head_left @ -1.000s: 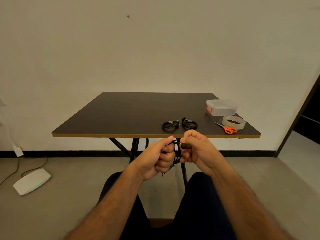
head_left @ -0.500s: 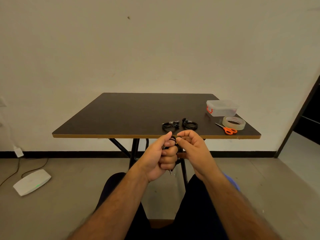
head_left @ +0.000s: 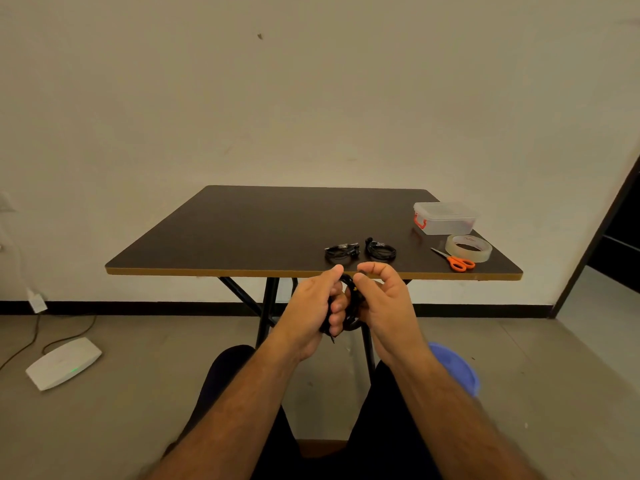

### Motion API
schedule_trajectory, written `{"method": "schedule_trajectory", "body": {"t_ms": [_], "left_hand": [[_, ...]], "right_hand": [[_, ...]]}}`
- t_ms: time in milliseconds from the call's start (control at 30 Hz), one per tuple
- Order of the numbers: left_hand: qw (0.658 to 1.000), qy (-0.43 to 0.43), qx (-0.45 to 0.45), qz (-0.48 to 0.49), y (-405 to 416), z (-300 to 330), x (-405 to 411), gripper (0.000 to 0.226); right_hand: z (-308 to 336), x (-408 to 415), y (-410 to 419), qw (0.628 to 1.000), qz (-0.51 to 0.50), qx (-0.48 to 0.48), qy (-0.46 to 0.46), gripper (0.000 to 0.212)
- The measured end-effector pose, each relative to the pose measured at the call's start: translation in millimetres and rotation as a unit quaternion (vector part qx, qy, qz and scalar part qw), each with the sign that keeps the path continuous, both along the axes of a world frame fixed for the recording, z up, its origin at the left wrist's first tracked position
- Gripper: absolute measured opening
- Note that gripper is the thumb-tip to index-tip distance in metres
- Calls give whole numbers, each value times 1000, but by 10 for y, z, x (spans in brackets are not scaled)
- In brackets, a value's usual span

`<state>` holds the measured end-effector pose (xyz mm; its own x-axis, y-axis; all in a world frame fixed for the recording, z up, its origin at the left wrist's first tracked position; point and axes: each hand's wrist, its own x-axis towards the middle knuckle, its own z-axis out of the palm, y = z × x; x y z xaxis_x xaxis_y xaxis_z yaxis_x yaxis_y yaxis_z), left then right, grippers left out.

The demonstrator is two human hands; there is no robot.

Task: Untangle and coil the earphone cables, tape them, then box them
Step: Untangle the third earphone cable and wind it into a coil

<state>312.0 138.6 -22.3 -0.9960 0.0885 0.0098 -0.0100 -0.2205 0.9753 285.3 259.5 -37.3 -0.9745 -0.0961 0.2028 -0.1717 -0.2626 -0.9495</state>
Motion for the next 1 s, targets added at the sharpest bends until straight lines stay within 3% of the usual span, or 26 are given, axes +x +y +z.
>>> {"method": "schedule_trajectory", "body": {"t_ms": [167,300,400,567,767,1000], "left_hand": [[998,9,-1,59,28,-10,-19,44],[999,12,19,50,45,14,-12,46],[999,7,25,41,38,8,-17,47],[998,24,-4,57,62,-27,-39,44],[998,12,9,55,5,-25,-130,41],[999,-1,-37,40,-96,42,-391,42]], "right_hand": [[-21,-14,-56,1000,-14,-8,-23,14],[-32,-18,-71,1000,-20,-12,-12,9],[-22,0,-37,1000,-18,18,7,8],[-21,14,-27,993,-25,92,65,24],[-58,-50,21,994,28,101,45,28],[46,-302,51,993,76,92,12,28]]}}
